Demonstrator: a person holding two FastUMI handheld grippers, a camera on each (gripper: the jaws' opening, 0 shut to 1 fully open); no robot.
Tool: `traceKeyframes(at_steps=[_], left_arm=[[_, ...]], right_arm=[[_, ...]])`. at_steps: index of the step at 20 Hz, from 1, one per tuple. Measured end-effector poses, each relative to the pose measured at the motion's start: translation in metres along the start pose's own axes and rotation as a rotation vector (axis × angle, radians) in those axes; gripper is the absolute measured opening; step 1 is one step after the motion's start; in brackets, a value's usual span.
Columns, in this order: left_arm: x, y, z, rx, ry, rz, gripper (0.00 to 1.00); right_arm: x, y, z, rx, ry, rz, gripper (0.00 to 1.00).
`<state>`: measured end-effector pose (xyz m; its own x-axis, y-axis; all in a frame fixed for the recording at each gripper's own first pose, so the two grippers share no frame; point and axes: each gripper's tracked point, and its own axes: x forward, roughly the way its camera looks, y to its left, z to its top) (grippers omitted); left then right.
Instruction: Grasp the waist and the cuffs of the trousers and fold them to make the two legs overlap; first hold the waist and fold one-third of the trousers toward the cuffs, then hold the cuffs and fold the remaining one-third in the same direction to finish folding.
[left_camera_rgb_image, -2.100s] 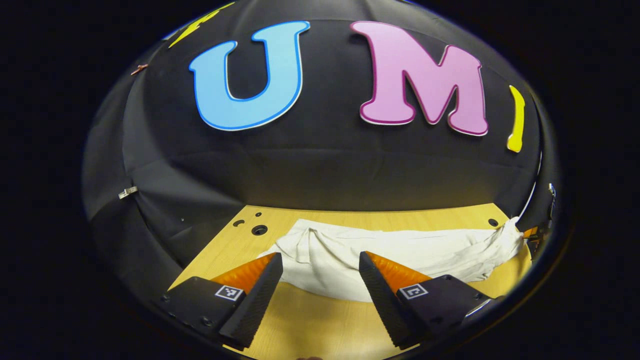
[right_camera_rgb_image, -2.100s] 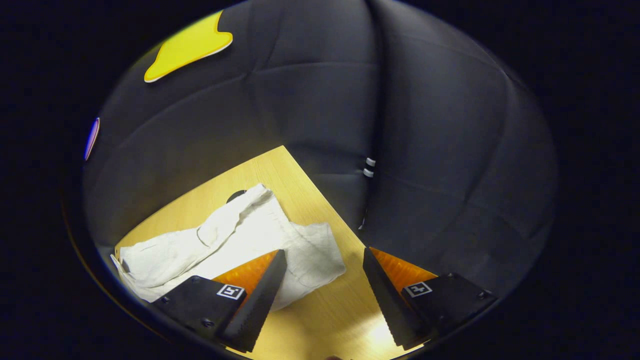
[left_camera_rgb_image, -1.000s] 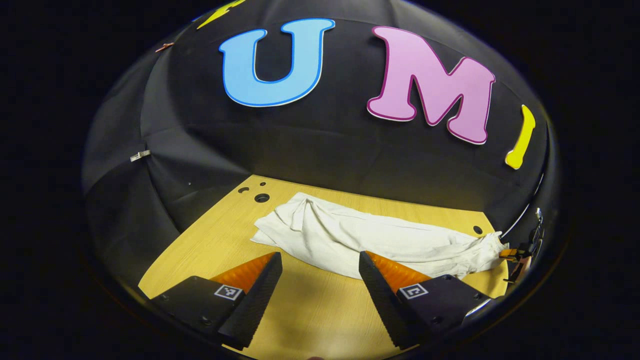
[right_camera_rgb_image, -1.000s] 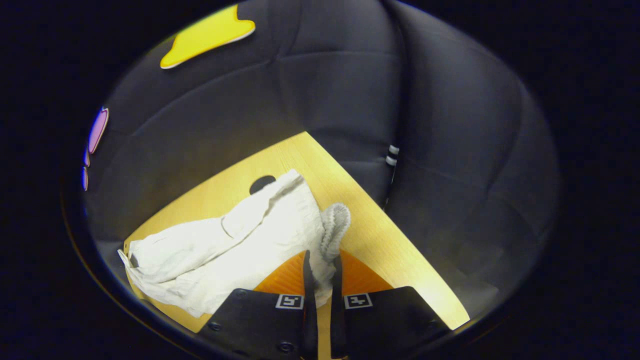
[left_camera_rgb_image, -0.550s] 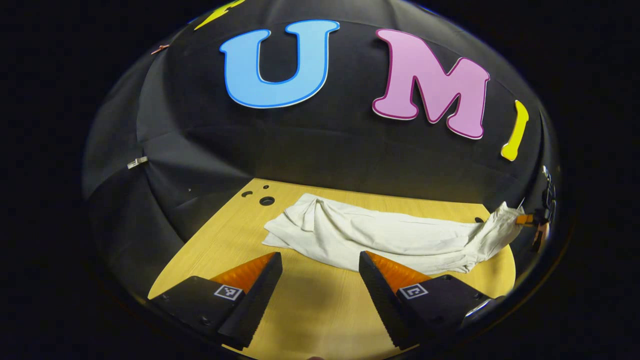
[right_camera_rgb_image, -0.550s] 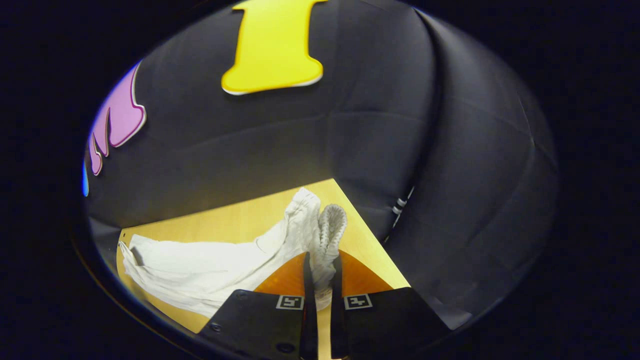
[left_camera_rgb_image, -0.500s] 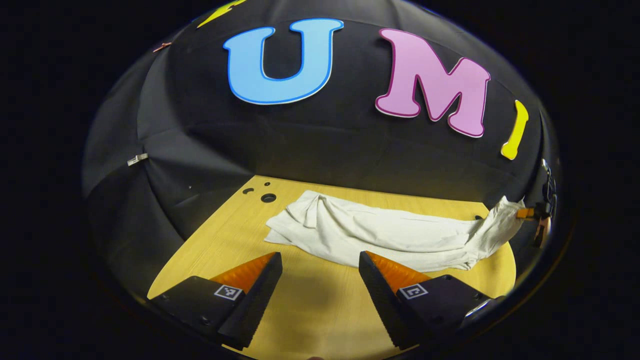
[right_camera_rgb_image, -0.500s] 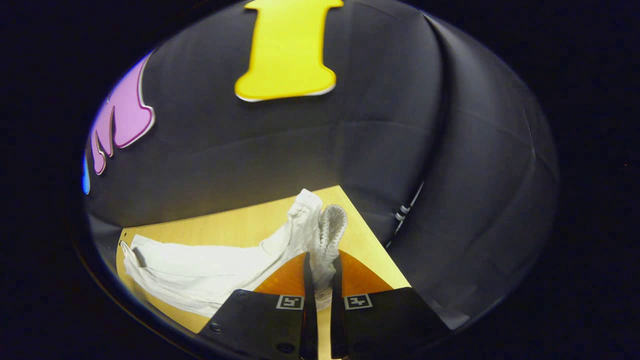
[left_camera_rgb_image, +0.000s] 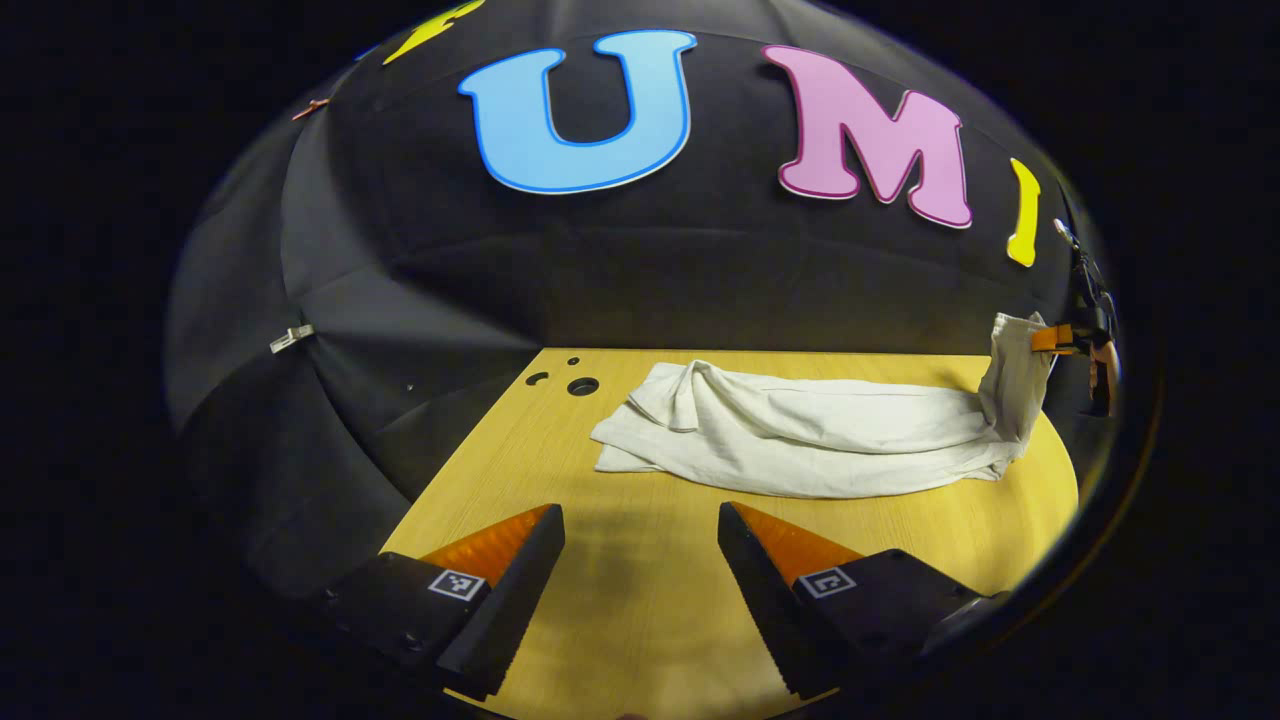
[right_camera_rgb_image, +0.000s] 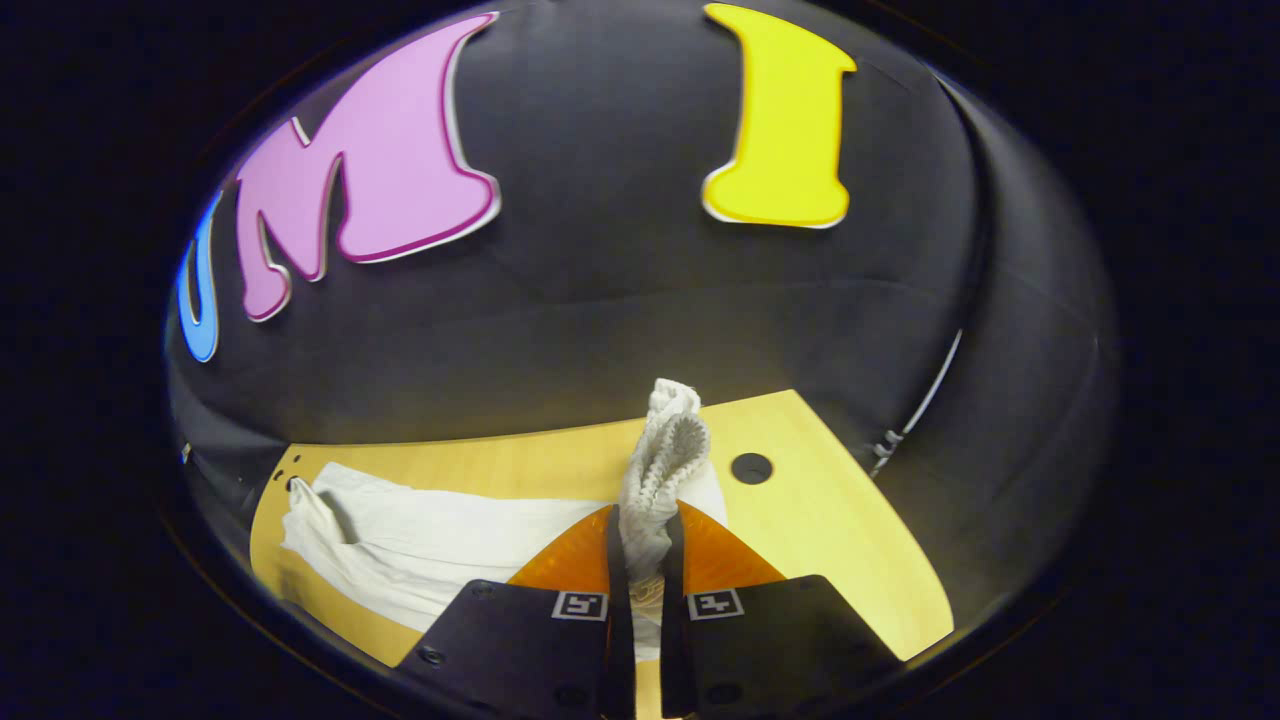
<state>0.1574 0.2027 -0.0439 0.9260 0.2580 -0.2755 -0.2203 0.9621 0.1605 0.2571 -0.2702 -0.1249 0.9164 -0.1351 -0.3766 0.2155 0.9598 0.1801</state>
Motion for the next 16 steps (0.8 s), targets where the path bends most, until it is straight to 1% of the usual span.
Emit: traceKeyframes(at_steps=[2,6,11,14,16], left_arm=[[0.006,0.012,-0.006,-0.029,0.01,0.001,0.99],[0.021,0.036,-0.016,-0.064,0.016,0.008,0.98],[0.045,0.06,-0.029,-0.112,0.02,0.014,0.98],[0.066,0.082,-0.023,-0.105,-0.002,0.053,0.98],[0.084,0.087,-0.016,-0.117,-0.013,0.044,0.98]], right_arm=[[0.002,0.026,-0.015,-0.008,0.004,0.037,0.14],[0.016,0.085,-0.043,-0.005,0.029,0.074,0.14],[0.025,0.14,-0.078,0.048,0.06,0.133,0.14],[0.026,0.174,-0.101,0.07,0.088,0.187,0.15],[0.024,0.19,-0.111,0.061,0.085,0.223,0.19]])
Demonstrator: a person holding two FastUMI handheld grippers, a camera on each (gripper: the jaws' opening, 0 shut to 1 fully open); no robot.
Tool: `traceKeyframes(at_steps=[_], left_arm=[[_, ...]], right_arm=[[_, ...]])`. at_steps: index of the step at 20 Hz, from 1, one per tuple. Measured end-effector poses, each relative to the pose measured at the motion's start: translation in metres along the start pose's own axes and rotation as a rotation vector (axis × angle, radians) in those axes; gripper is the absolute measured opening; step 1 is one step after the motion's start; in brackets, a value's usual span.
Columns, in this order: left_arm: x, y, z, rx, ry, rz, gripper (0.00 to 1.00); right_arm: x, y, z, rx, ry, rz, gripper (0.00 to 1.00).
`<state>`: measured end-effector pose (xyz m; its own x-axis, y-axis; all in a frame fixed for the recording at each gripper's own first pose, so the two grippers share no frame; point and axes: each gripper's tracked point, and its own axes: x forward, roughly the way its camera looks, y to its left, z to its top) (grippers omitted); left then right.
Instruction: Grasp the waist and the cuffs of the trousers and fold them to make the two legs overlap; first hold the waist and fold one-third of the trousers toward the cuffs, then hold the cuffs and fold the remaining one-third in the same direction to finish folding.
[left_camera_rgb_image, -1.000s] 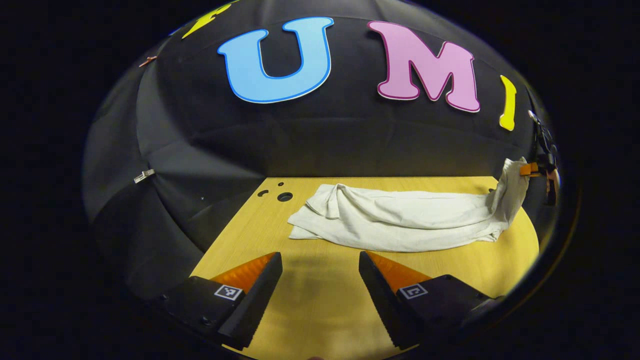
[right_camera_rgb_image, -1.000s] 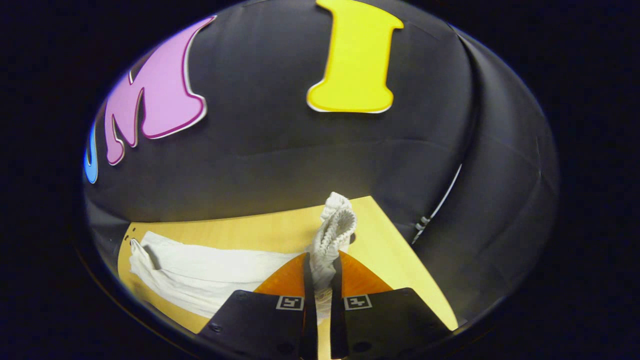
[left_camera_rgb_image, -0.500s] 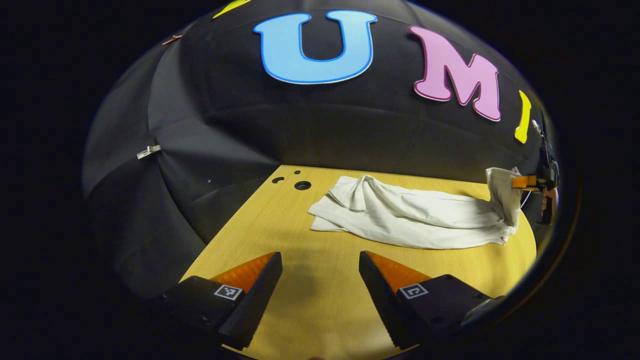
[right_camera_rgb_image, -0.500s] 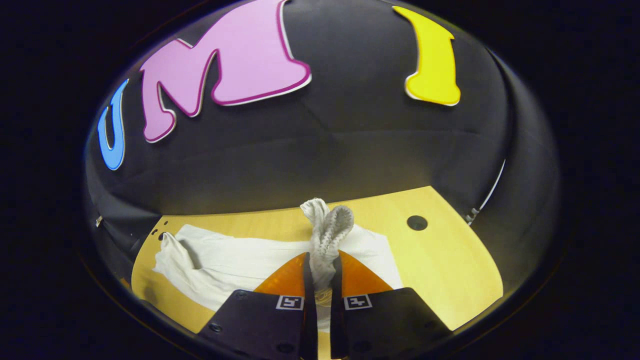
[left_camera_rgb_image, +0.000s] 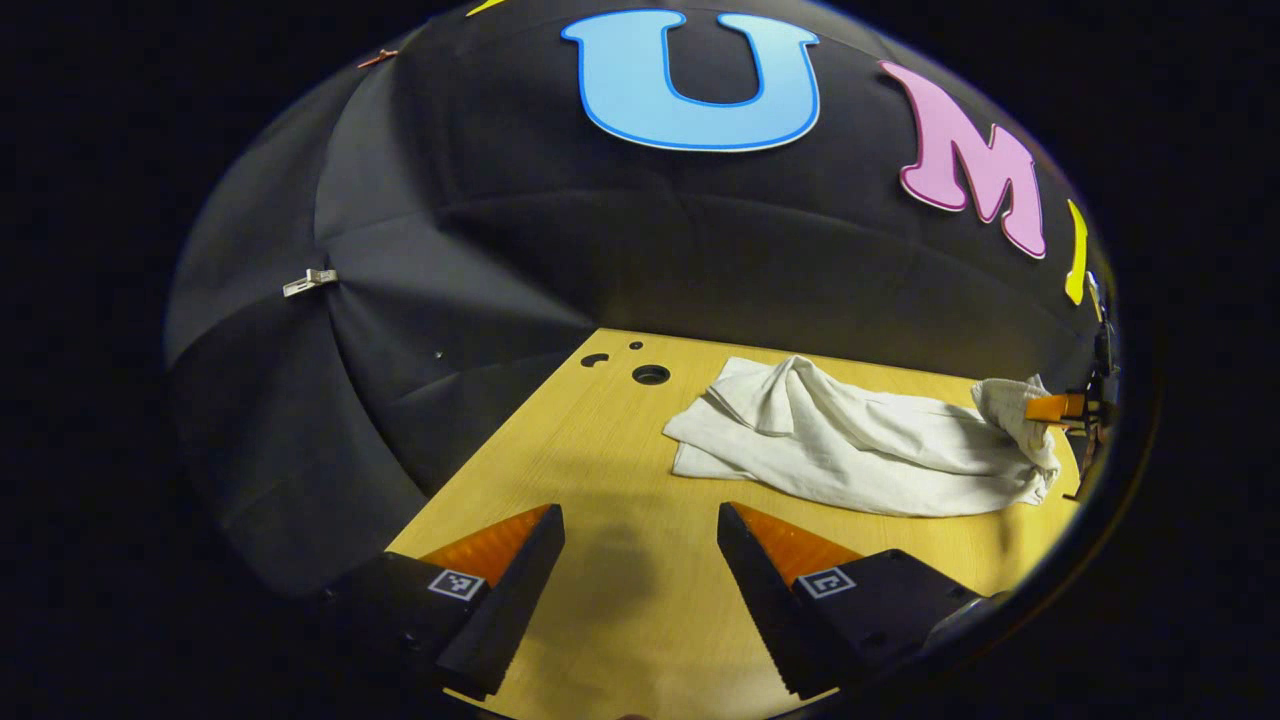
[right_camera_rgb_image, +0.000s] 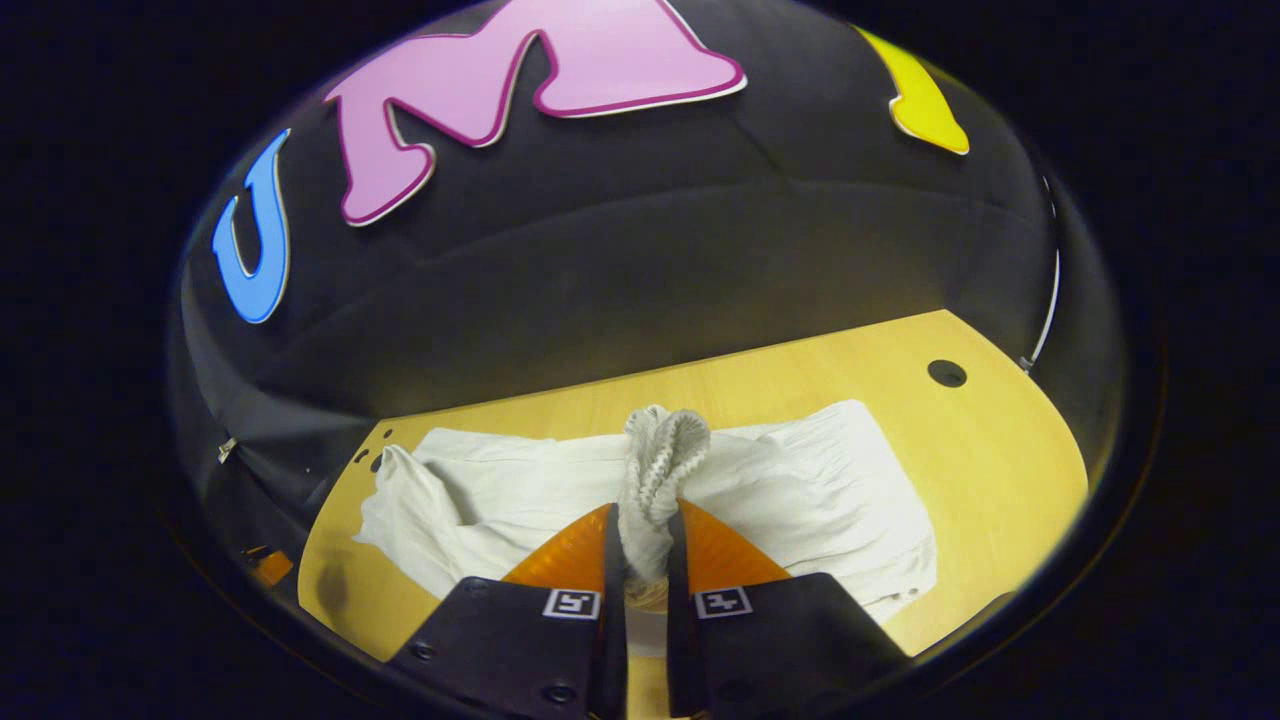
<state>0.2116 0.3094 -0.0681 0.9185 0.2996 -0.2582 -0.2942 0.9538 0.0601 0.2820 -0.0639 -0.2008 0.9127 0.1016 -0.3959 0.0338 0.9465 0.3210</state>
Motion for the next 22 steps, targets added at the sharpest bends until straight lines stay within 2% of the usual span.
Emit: traceKeyframes(at_steps=[5,6,7,9,10,12,14,16,18,21,22], left_arm=[[0.052,-0.02,0.026,-0.086,-0.018,-0.078,0.96],[0.064,-0.023,0.032,-0.094,-0.02,-0.083,0.96],[0.075,-0.027,0.032,-0.103,-0.019,-0.087,0.96],[0.096,-0.035,0.031,-0.137,-0.001,-0.095,0.95],[0.105,-0.037,0.028,-0.172,0.019,-0.094,0.95],[0.125,-0.041,0.022,-0.261,0.054,-0.097,0.96],[0.137,-0.047,0.018,-0.341,0.076,-0.104,0.96],[0.149,-0.052,0.018,-0.365,0.074,-0.109,0.96],[0.161,-0.055,0.018,-0.322,0.062,-0.093,0.96],[0.171,-0.07,0.021,-0.253,0.051,-0.088,0.95],[0.175,-0.071,0.021,-0.21,0.047,-0.066,0.95]], right_arm=[[-0.002,0.032,-0.039,-0.004,0.064,0.066,0.27],[-0.003,0.039,-0.047,0.003,0.079,0.081,0.35],[-0.006,0.047,-0.055,0.009,0.092,0.097,0.37],[-0.011,0.063,-0.068,0.016,0.116,0.127,0.39],[-0.016,0.068,-0.073,0.008,0.125,0.138,0.34],[-0.028,0.073,-0.081,-0.015,0.136,0.152,0.61],[-0.045,0.061,-0.081,-0.036,0.129,0.128,0.79],[-0.062,0.041,-0.079,-0.061,0.112,0.087,0.94],[-0.083,0.013,-0.078,-0.092,0.104,0.037,1.0],[-0.126,-0.031,-0.074,-0.094,0.081,-0.036,0.99],[-0.143,-0.046,-0.073,-0.093,0.071,-0.062,0.99]])
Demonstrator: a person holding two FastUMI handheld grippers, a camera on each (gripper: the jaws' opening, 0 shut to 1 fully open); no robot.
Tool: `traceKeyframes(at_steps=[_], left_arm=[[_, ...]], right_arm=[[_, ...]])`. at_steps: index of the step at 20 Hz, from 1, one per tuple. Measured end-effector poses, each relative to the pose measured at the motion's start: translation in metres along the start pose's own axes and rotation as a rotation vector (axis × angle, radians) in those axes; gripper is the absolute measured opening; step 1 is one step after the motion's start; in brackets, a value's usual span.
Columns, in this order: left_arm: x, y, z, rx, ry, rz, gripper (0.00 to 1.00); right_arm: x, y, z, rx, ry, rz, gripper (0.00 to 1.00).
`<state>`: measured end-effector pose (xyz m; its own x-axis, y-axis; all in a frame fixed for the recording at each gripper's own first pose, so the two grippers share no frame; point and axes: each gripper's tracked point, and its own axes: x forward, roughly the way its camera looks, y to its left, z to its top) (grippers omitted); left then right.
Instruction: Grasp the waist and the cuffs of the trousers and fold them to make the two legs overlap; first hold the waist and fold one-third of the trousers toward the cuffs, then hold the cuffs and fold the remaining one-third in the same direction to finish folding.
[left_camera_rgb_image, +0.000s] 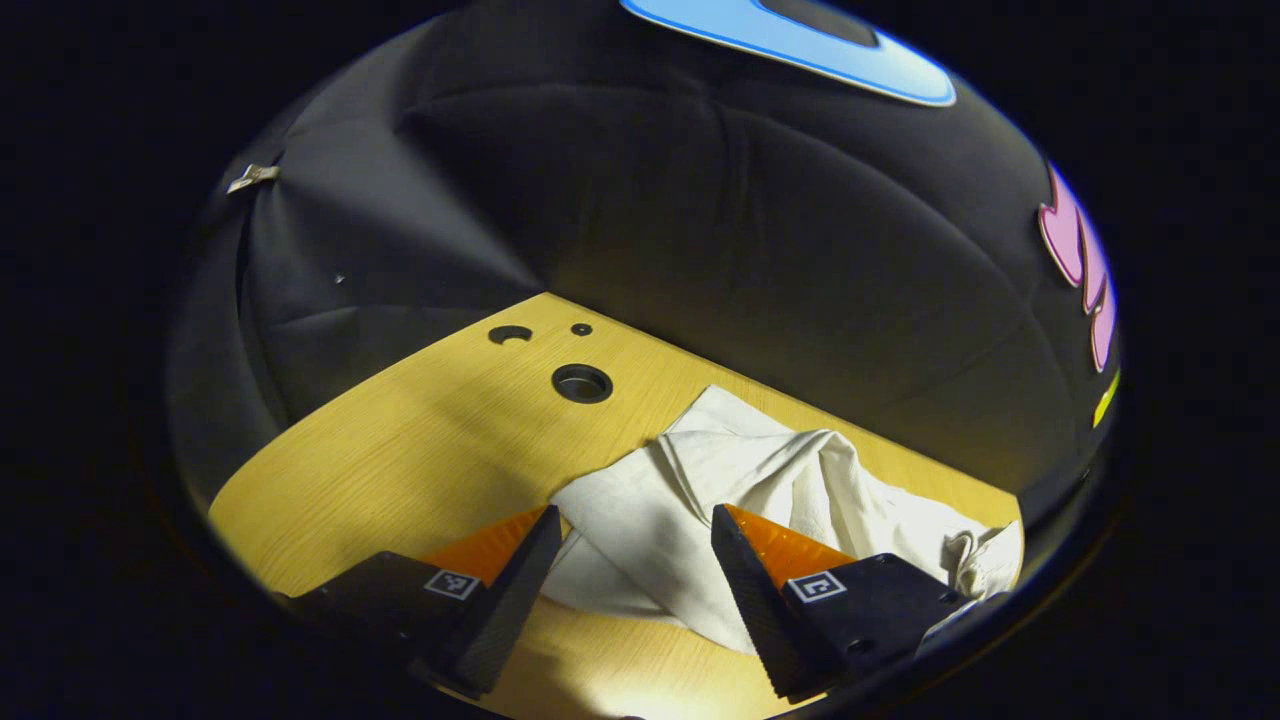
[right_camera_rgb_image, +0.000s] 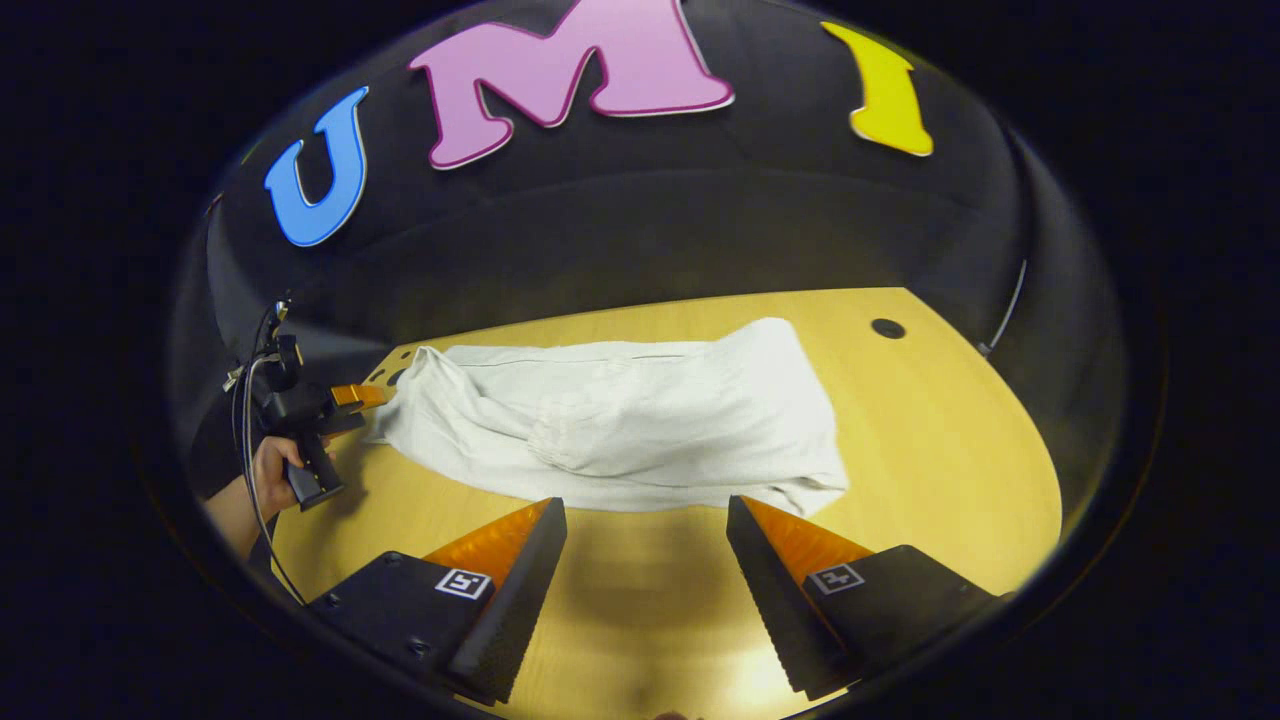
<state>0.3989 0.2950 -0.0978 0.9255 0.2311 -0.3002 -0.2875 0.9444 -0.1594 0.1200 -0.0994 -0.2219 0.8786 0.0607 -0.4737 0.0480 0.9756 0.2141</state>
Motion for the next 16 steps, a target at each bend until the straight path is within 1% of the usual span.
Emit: traceKeyframes(at_steps=[1,2,3,5,7,9,11,14,15,16], left_arm=[[0.004,0.002,-0.002,0.049,0.003,0.026,0.91],[0.006,0.004,-0.005,0.095,0.013,0.055,0.95],[0.009,0.004,-0.009,0.126,0.025,0.075,0.95],[0.013,0.003,-0.019,0.145,0.053,0.093,0.95],[0.016,0.006,-0.028,0.131,0.078,0.113,0.96],[0.016,0.007,-0.029,0.142,0.085,0.114,0.96],[0.017,0.006,-0.035,0.206,0.119,0.113,0.97],[0.019,-0.001,-0.038,0.238,0.149,0.08,0.94],[0.019,-0.002,-0.041,0.246,0.159,0.067,0.98],[0.017,-0.006,-0.042,0.265,0.175,0.054,0.87]], right_arm=[[-0.016,-0.016,-0.003,-0.002,-0.004,-0.026,0.99],[-0.032,-0.03,-0.007,-0.005,0.006,-0.047,0.99],[-0.048,-0.041,-0.011,-0.008,0.016,-0.059,0.99],[-0.079,-0.06,-0.005,-0.022,-0.016,-0.092,0.99],[-0.108,-0.075,-0.004,-0.026,-0.037,-0.122,0.99],[-0.133,-0.084,-0.006,0.0,-0.051,-0.14,0.98],[-0.147,-0.095,-0.019,-0.009,-0.035,-0.171,0.98],[-0.163,-0.091,-0.029,-0.006,-0.021,-0.17,0.99],[-0.17,-0.09,-0.031,0.0,-0.02,-0.171,0.99],[-0.17,-0.09,-0.032,0.011,-0.018,-0.175,0.99]])
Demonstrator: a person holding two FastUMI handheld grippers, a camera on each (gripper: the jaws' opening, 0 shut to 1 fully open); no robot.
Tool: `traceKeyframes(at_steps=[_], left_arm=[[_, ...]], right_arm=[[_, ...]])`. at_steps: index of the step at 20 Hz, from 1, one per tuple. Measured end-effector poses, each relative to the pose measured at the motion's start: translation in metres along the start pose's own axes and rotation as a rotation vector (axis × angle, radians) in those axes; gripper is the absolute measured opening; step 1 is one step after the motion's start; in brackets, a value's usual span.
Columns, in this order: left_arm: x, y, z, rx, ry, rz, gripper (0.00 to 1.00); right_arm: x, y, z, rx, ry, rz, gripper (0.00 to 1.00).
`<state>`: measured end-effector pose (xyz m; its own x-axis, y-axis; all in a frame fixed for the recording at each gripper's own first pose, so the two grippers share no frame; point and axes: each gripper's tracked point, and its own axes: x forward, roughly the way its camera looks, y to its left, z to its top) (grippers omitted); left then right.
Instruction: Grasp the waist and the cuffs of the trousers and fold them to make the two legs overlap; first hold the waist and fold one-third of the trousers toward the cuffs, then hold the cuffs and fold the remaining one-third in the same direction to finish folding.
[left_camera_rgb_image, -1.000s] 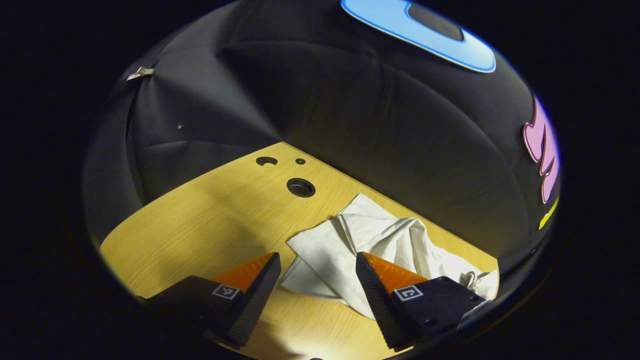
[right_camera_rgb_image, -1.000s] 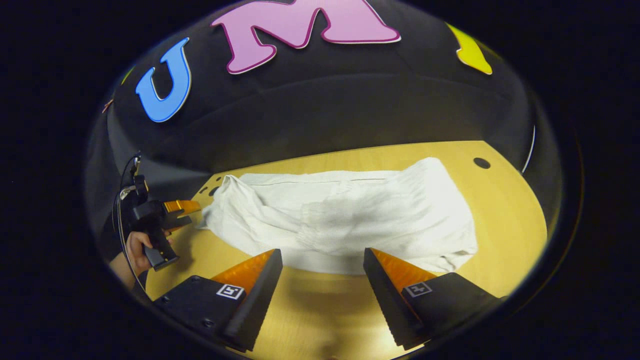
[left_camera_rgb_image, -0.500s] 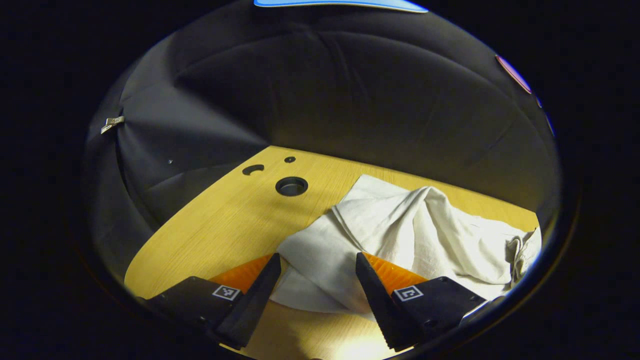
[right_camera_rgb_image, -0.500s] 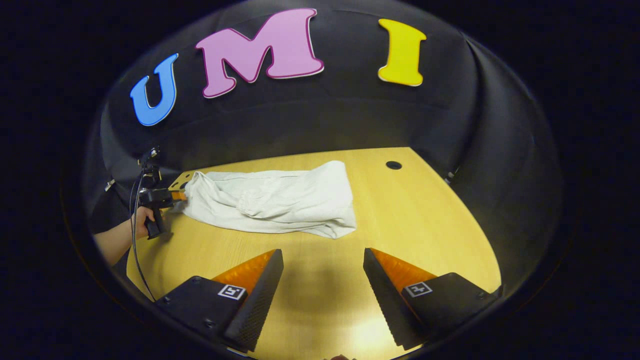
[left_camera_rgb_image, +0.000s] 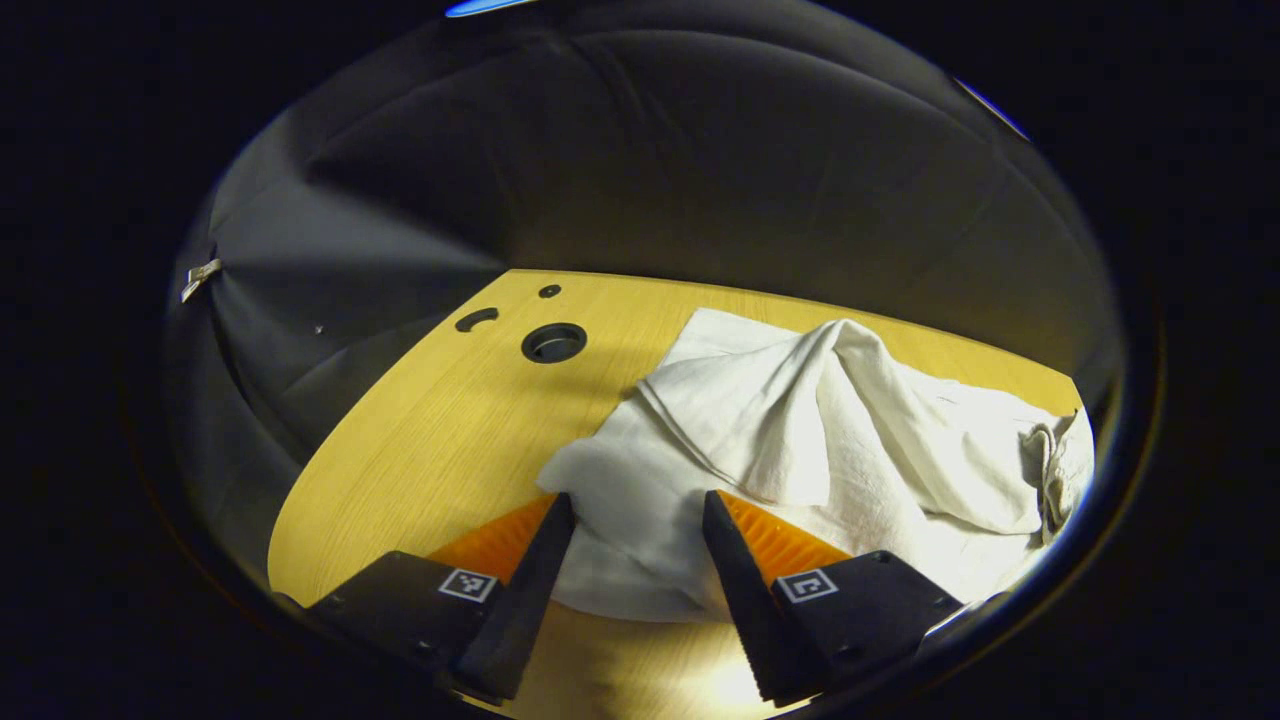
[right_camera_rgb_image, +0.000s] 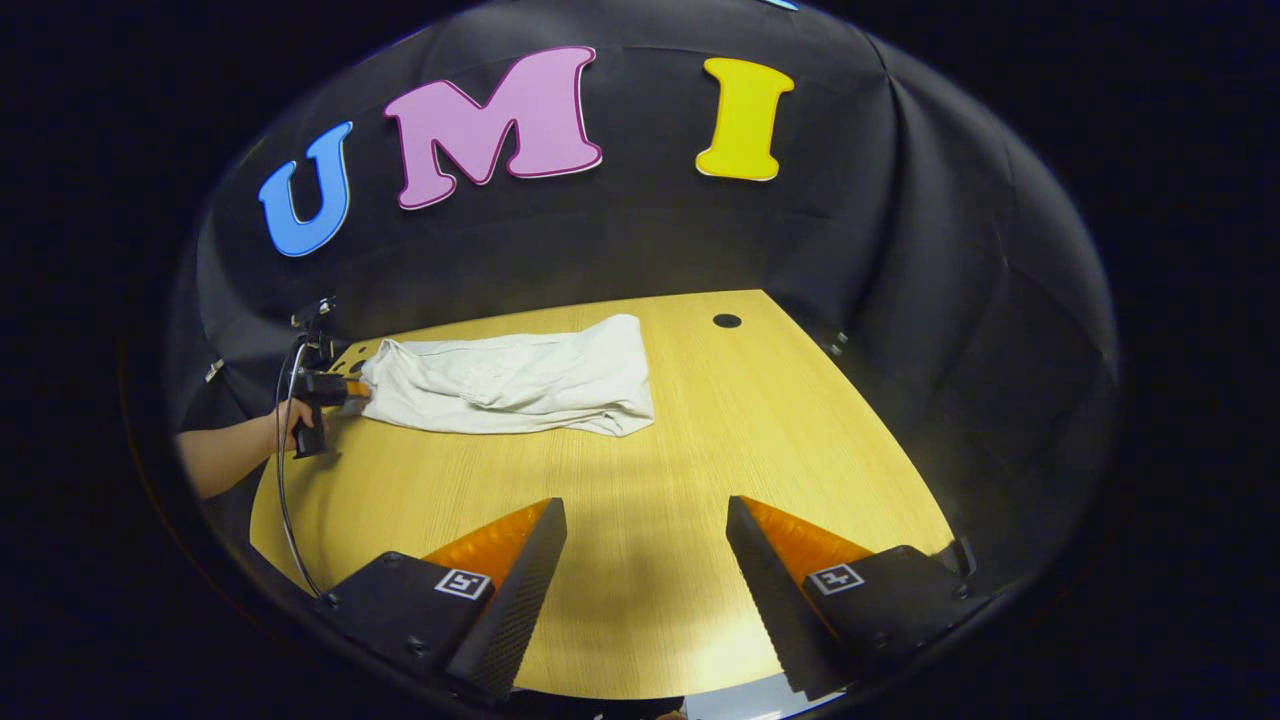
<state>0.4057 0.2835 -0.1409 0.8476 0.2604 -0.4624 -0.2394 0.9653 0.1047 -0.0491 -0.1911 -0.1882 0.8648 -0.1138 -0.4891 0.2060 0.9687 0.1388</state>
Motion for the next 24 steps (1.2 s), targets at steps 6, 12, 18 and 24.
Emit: traceKeyframes(at_steps=[6,12,18,24], left_arm=[[0.002,-0.028,-0.005,0.025,0.021,-0.055,0.18],[-0.021,-0.053,-0.002,-0.201,0.01,-0.165,0.06],[-0.076,-0.074,0.045,-0.295,-0.118,-0.25,0.05],[-0.118,-0.138,0.095,-0.259,-0.18,-0.32,0.05]], right_arm=[[-0.026,-0.015,-0.023,0.061,0.032,-0.028,0.99],[-0.038,-0.046,-0.027,0.134,0.01,-0.084,0.99],[-0.029,-0.074,-0.034,0.176,0.018,-0.096,0.99],[-0.019,-0.093,-0.013,0.207,-0.021,-0.09,0.99]])
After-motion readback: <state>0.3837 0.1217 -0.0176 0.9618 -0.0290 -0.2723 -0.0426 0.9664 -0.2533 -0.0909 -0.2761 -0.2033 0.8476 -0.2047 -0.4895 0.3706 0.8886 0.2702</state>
